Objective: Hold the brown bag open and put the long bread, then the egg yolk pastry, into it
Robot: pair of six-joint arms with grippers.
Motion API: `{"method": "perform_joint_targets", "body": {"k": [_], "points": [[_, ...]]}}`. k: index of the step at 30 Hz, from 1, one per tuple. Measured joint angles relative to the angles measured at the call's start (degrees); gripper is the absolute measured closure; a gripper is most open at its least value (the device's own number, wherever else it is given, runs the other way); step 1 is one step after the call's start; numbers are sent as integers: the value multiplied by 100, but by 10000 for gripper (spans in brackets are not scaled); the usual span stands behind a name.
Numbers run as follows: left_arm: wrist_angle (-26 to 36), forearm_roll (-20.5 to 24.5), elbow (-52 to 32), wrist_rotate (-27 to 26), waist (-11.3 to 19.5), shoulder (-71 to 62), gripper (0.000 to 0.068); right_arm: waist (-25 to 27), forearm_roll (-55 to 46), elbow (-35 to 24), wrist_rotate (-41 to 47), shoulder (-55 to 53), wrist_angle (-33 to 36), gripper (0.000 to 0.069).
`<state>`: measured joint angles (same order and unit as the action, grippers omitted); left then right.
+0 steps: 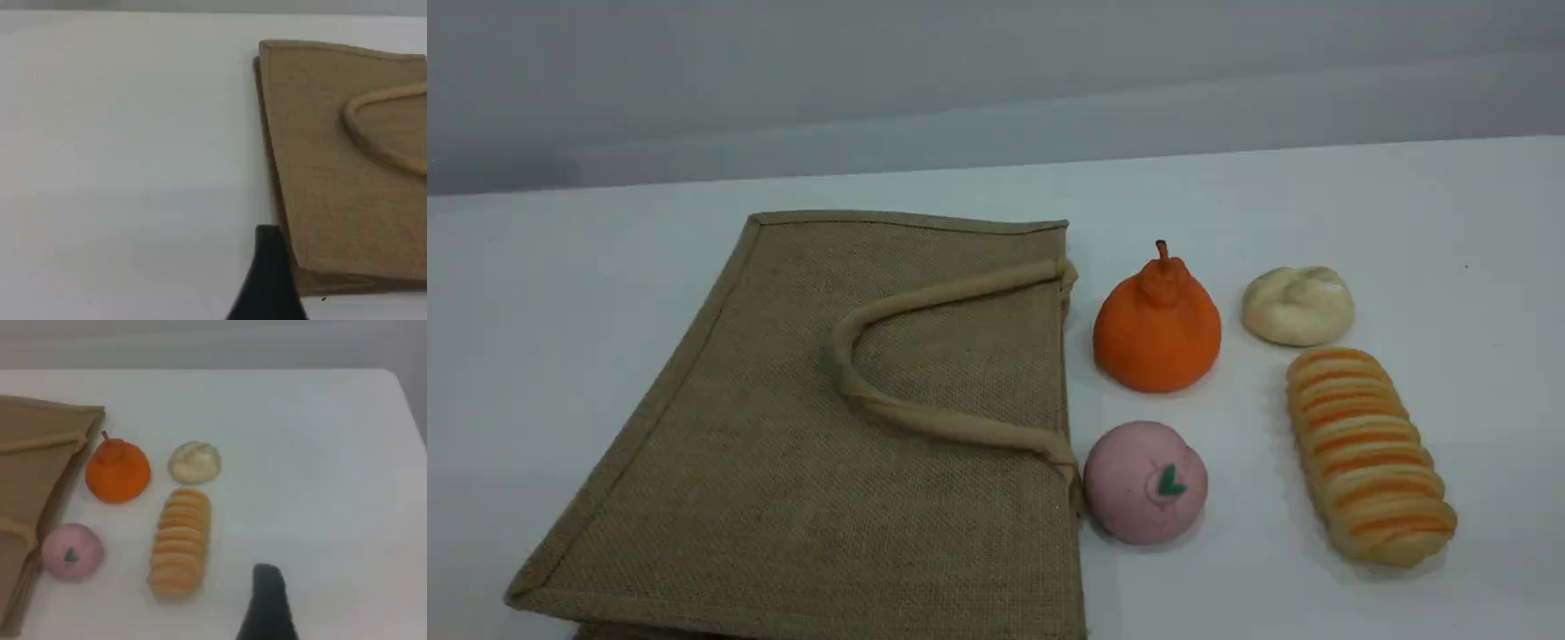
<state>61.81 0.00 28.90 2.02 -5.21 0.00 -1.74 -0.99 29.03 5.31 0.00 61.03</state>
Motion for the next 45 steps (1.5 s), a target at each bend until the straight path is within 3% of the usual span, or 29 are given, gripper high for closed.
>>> {"method": "perform_joint_targets", "body": {"k": [6, 12, 18, 24, 32, 39, 45], "points": [[-35, 0, 31, -74, 0, -6, 177, 0, 0, 0, -4, 0, 0, 218], [-679, 0, 246, -327, 0, -470, 177, 0, 394, 84, -531, -173, -100, 218], [-1822, -90, 739, -342, 0, -1972, 177, 0, 1160, 305, -914, -1447, -1199, 218], [-2502, -374, 1503, -342, -6, -4222, 177, 0, 2001, 586, -1632, -3339, -2768, 218], [-2116, -1111, 3098, -704, -6, -7456, 177, 0, 2819, 1228, -1914, -6031, -4262, 218], [-1248, -2245, 4694, -1671, -6, -10132, 178, -6, 2826, 1783, -1924, -7905, -4354, 218], [-1528, -2917, 5472, -2173, -118, -11774, 178, -6, 3005, 1839, -1947, -8676, -4382, 218]]}}
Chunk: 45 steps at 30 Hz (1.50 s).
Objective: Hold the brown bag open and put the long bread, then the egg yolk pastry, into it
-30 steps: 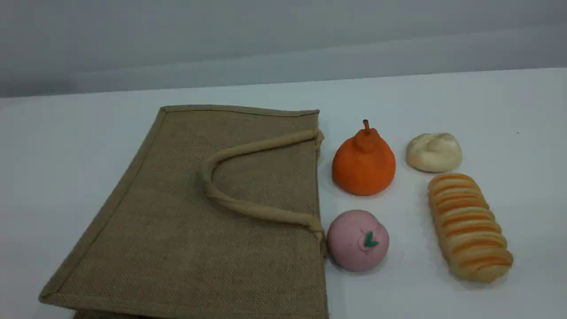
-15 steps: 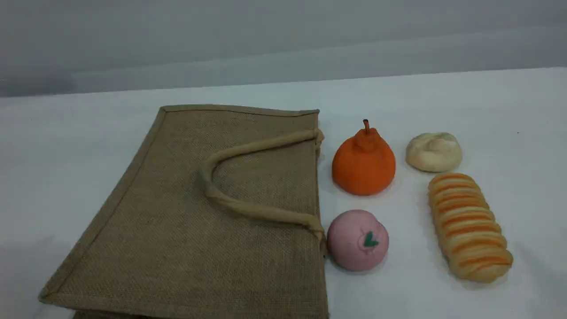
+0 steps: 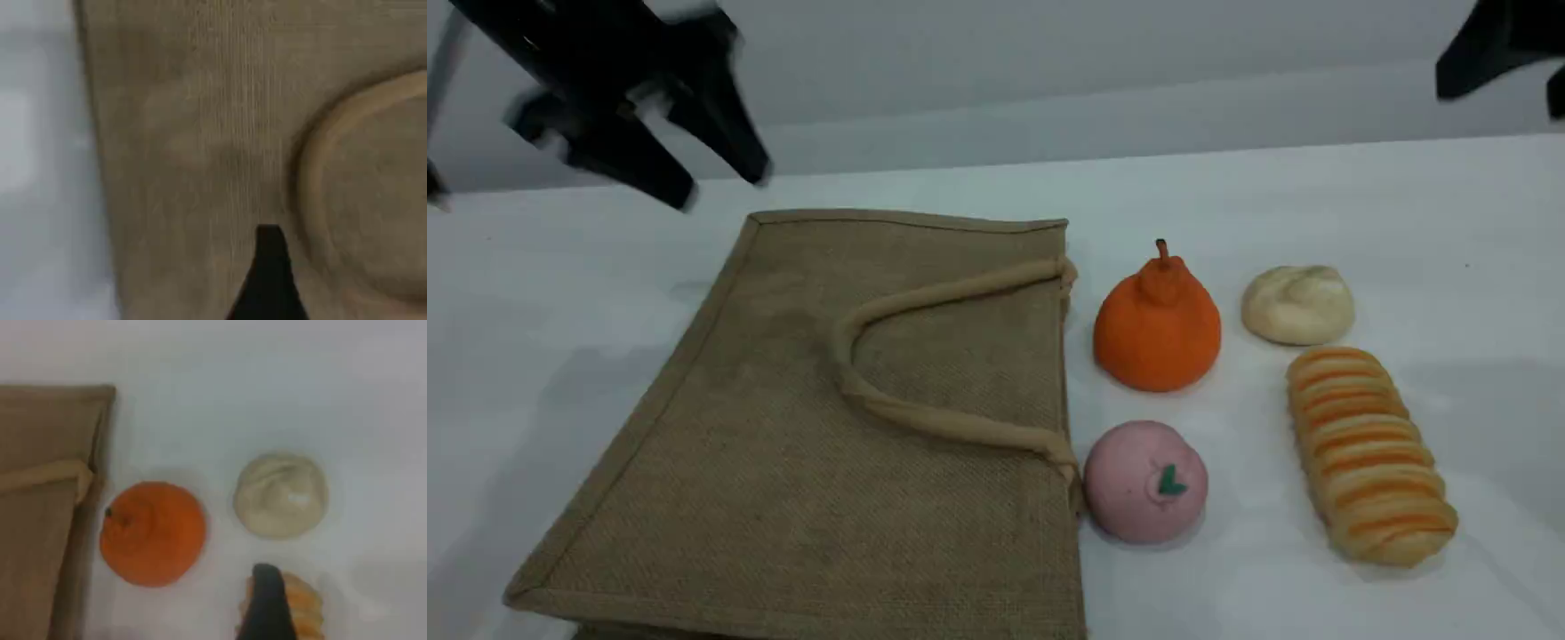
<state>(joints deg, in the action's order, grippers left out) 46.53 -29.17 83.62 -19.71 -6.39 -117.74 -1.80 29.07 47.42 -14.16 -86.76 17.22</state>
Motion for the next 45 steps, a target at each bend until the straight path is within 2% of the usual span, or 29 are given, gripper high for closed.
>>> {"method": "perform_joint_targets", "body": {"k": [4, 8, 14, 19, 25, 27, 30, 35, 39, 43, 45], "points": [[-338, 110, 3, -79, -284, -420, 178, 0, 0, 0, -4, -65, 0, 218], [-778, 46, 3, 126, -445, -420, 178, 0, 0, 0, -35, -78, -21, 218], [-516, 65, 3, 223, -570, -745, 178, 0, 0, -5, -115, -78, -21, 218], [-545, 85, 3, 274, -763, -1005, 178, 0, 0, -5, -115, -78, -21, 218], [-653, 192, 3, 412, -848, -1300, 184, 0, -5, -5, -115, -72, -15, 218], [-653, 236, -2, 507, -879, -1316, 207, 0, -5, -5, -115, -72, -15, 218], [-767, 234, -2, 650, -949, -1316, 304, 0, -5, -5, -115, -72, -15, 218], [-955, 237, -2, 941, -976, -1316, 583, 0, -5, -5, -115, -72, -14, 218], [-747, 415, 85, 939, -976, -1215, 596, 0, -5, -5, -115, -72, -6, 218], [-4, 992, 427, 1041, -976, -852, 596, 0, -5, -5, -115, -72, -6, 218], [470, 1421, 614, 1167, -976, -609, 596, 0, -5, -11, -115, -72, -6, 218]]}}
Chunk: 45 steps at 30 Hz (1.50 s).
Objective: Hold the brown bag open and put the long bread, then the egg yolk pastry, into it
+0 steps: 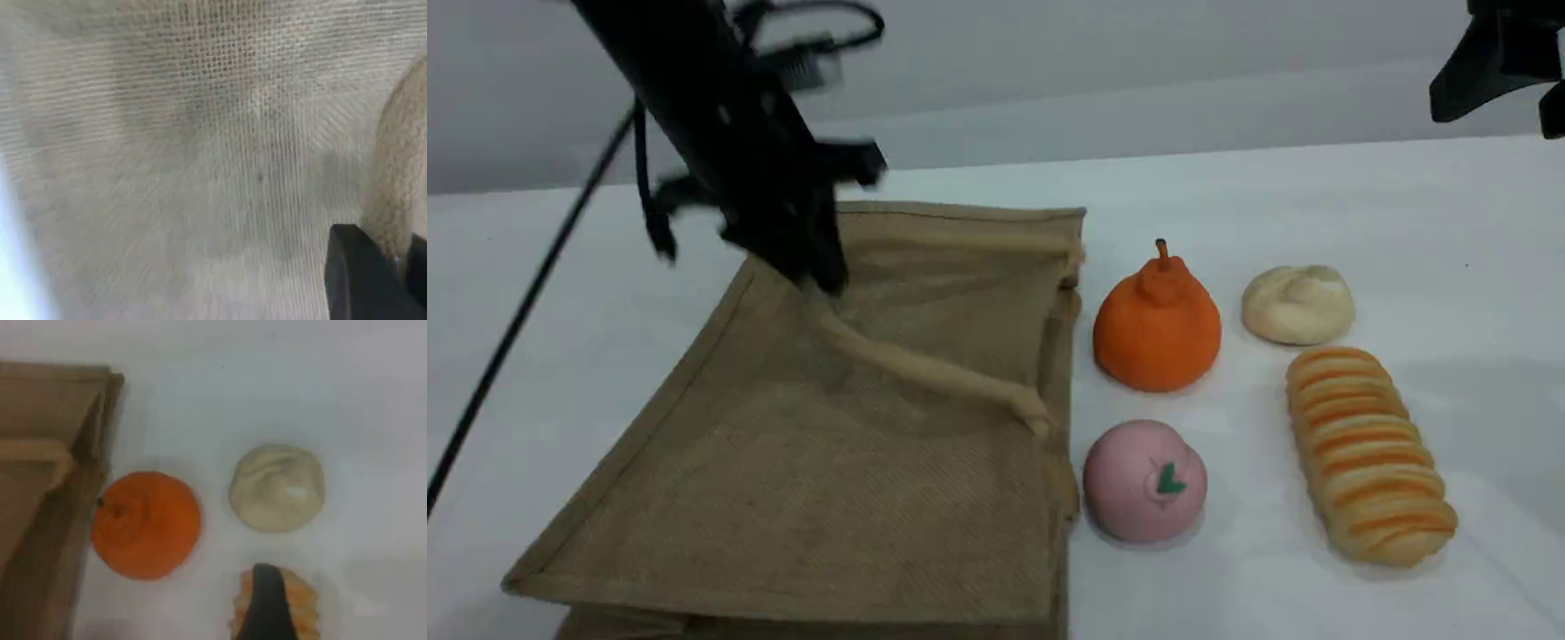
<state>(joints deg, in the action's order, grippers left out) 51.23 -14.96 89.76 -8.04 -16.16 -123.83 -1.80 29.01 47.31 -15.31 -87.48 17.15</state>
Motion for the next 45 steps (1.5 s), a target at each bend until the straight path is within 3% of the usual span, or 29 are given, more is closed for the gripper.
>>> {"method": "perform_joint_targets", "body": {"k": [5, 9, 12, 15, 21, 33, 45], "points": [[1189, 978, 593, -101, 0, 847, 596, 0, 0, 0, 0, 0, 0, 218], [1867, 1224, 1194, -577, 5, 1543, 596, -50, 0, 0, -45, -179, -6, 218], [1930, 943, 1646, -1094, 5, 1937, 596, -57, 0, -5, -102, -429, 7, 218], [1930, 289, 1987, -1667, 5, 2193, 596, -57, 0, -5, -96, -694, 13, 218], [1895, -593, 2066, -2421, 5, 2295, 596, -57, 0, -5, -145, -1389, -115, 218], [1883, -576, 2066, -2440, 5, 2295, 596, -57, 825, 1, -1148, -2351, 117, 218], [1880, -582, 2066, -2430, 5, 2290, 596, -57, 3418, 1, -3664, -2744, 379, 218]]}}
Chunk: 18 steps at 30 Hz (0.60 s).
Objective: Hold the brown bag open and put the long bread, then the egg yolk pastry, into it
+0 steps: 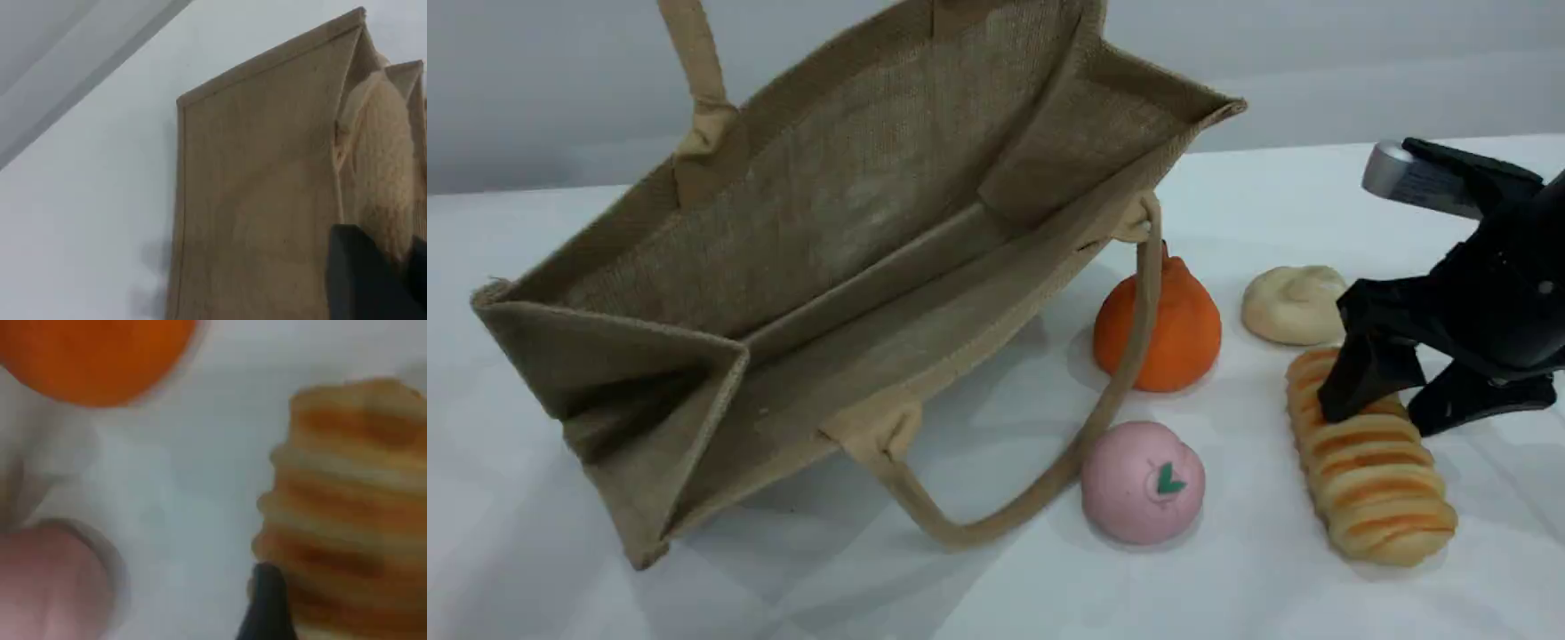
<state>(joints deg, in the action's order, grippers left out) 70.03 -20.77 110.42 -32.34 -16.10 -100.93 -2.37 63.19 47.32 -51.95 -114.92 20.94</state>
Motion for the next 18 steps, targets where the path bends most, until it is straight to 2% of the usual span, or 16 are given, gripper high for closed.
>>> {"method": "perform_joint_targets", "body": {"k": [7, 11, 13, 18], "points": [[0, 0, 0, 4, 0, 0, 596, 5, 1462, 0, -1374, -377, 104, 218], [-4, -10, 0, 4, 0, 0, 596, 5, 1781, 0, -1769, -458, 179, 247], [-4, -10, 0, 4, 0, 0, 596, 5, 1786, 0, -1793, -458, 184, 303], [-4, -17, 0, 17, 0, 0, 596, 5, 1759, 0, -1787, -438, 186, 552]]}}
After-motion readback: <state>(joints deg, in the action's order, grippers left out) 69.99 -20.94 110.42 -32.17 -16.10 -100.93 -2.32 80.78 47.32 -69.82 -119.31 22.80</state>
